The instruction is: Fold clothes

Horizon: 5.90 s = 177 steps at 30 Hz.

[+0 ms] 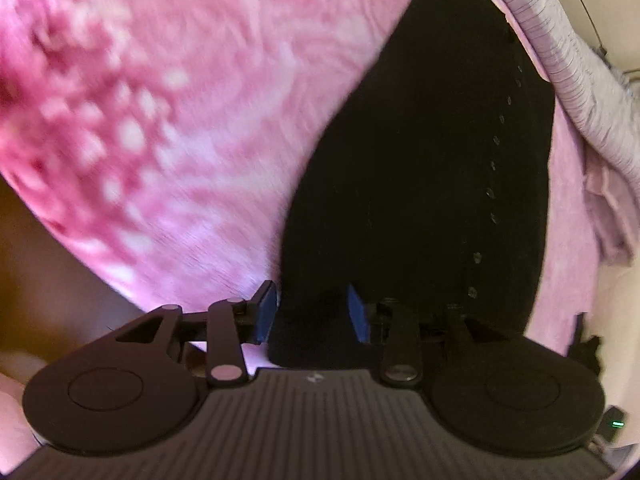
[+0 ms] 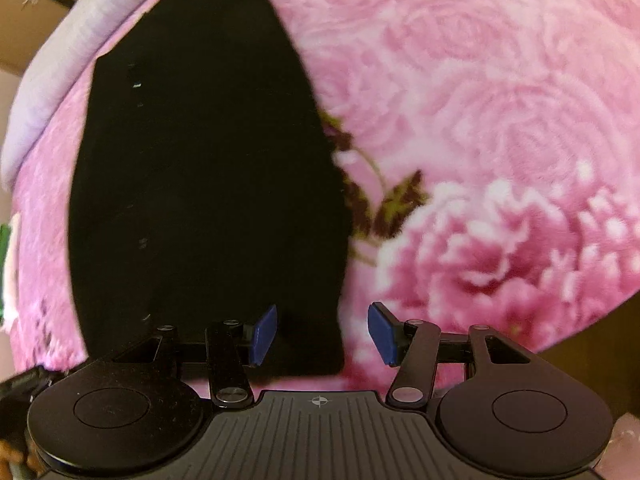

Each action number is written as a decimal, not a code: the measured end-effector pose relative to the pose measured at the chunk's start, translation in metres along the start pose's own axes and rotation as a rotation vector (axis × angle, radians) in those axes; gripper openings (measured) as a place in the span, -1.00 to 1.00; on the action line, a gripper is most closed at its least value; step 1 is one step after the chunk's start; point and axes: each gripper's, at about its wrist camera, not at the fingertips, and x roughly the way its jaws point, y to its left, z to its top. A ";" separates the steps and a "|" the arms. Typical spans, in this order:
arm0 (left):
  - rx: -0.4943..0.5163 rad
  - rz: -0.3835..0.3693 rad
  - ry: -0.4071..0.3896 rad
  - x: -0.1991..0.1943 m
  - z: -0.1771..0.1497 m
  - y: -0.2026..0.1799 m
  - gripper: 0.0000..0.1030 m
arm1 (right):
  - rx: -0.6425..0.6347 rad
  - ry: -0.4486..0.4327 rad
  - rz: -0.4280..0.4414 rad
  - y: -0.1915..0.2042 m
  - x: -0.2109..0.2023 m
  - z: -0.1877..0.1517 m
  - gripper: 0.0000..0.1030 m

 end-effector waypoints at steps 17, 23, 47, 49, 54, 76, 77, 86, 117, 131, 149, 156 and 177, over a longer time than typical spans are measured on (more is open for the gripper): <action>0.214 0.127 -0.015 0.006 -0.023 -0.021 -0.86 | -0.136 -0.013 -0.165 0.018 -0.017 -0.025 -0.86; 0.183 0.116 -0.022 0.003 -0.026 -0.020 -0.85 | -0.180 0.000 -0.207 0.025 -0.020 -0.025 -0.86; 0.343 0.219 -0.023 0.019 -0.027 -0.031 -0.89 | -0.273 0.147 -0.228 0.026 -0.001 -0.048 -1.00; 0.368 0.235 -0.016 0.018 -0.024 -0.038 -0.87 | -0.240 0.211 -0.250 0.015 0.006 -0.057 -1.00; 0.341 0.294 -0.026 -0.013 -0.017 -0.035 -0.76 | -0.171 0.055 -0.261 -0.001 -0.038 -0.034 -1.00; 0.532 0.090 -0.080 0.094 0.117 -0.150 -0.76 | -0.585 -0.121 -0.214 0.148 0.053 0.089 -0.79; 0.540 0.086 -0.077 0.101 0.128 -0.154 -0.76 | -0.590 -0.122 -0.216 0.153 0.060 0.097 -0.79; 0.589 0.033 -0.137 0.148 0.224 -0.204 -0.77 | -0.589 -0.241 -0.170 0.214 0.082 0.178 -0.78; 0.295 -0.144 -0.246 0.219 0.489 -0.213 -0.38 | -0.317 -0.360 -0.005 0.177 0.163 0.484 0.11; 0.566 0.026 -0.532 0.221 0.466 -0.240 -0.80 | -0.365 -0.454 -0.033 0.167 0.153 0.480 -0.86; 0.596 -0.104 -0.401 0.203 0.388 -0.268 -0.84 | -0.762 -0.270 -0.161 0.203 0.142 0.340 -0.01; 0.626 -0.115 -0.346 0.241 0.360 -0.282 -0.95 | -0.722 -0.359 -0.202 0.207 0.182 0.355 0.01; 0.431 -0.106 -0.301 0.191 0.412 -0.213 -0.84 | -0.402 -0.186 0.337 0.298 0.248 0.420 -0.45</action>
